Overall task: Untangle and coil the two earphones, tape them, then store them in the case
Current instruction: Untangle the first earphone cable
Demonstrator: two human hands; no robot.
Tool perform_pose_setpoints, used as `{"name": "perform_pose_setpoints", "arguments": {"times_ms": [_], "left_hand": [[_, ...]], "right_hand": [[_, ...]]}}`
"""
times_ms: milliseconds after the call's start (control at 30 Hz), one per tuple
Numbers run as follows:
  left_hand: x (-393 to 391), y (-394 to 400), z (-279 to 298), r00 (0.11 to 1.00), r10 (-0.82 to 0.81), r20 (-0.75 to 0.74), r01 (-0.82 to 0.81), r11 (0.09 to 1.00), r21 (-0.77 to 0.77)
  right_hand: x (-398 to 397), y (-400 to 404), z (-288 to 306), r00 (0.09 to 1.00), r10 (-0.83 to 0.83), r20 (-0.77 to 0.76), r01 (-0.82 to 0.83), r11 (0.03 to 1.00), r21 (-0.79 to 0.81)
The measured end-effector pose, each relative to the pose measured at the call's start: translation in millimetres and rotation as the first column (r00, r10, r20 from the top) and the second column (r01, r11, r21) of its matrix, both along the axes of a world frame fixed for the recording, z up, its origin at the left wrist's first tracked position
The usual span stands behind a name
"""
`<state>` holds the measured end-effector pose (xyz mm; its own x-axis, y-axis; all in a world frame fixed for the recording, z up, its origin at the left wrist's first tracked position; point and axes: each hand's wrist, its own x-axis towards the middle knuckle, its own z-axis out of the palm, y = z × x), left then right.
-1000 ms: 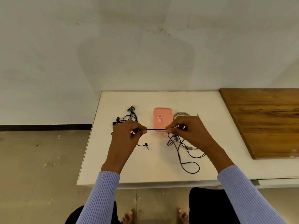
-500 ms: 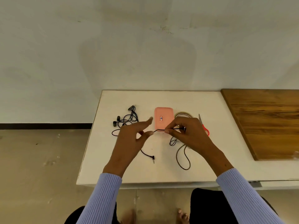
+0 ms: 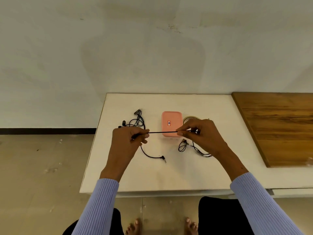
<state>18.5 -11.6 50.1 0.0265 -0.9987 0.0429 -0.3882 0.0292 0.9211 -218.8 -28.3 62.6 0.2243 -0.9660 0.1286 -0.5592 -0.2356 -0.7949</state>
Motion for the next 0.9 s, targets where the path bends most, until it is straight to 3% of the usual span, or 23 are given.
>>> {"name": "perform_pose_setpoints", "arguments": {"times_ms": [133, 267, 333, 400, 467, 700, 900], "left_hand": [[7.5, 0.0, -3.6, 0.998, 0.000, 0.057, -0.002, 0.999, 0.045], [2.3, 3.9, -5.0, 0.912, -0.030, 0.409, 0.003, 0.998, 0.068], [-0.3, 3.3, -4.0, 0.938, -0.035, 0.345, 0.015, 0.998, 0.060], [-1.5, 2.1, -2.7, 0.972, -0.138, 0.189, 0.124, 0.989, 0.083], [-4.2, 3.4, -0.6, 0.954, -0.264, 0.143, 0.247, 0.961, 0.122], [-24.0, 5.5, 2.3, 0.872, -0.198, 0.447, 0.227, 0.974, -0.011], [-18.0, -1.9, 0.9, 0.956, -0.078, 0.282, 0.111, 0.988, -0.104]], "right_hand": [[-5.1, -0.5, -0.3, 0.998, -0.069, -0.011, 0.069, 0.998, 0.002], [2.0, -2.0, -6.5, 0.994, -0.056, -0.090, 0.056, 0.998, -0.004], [5.8, -1.4, -8.9, 0.993, -0.044, -0.112, 0.044, 0.999, 0.003], [8.8, -1.4, -10.7, 0.990, -0.030, -0.141, 0.031, 1.000, 0.003], [11.6, -1.5, -11.1, 0.985, -0.023, -0.171, 0.022, 1.000, -0.007], [26.4, 4.6, -9.0, 0.991, 0.039, -0.131, -0.037, 0.999, 0.018], [17.7, 3.9, -4.3, 0.998, 0.056, -0.001, -0.056, 0.994, 0.092]]}}
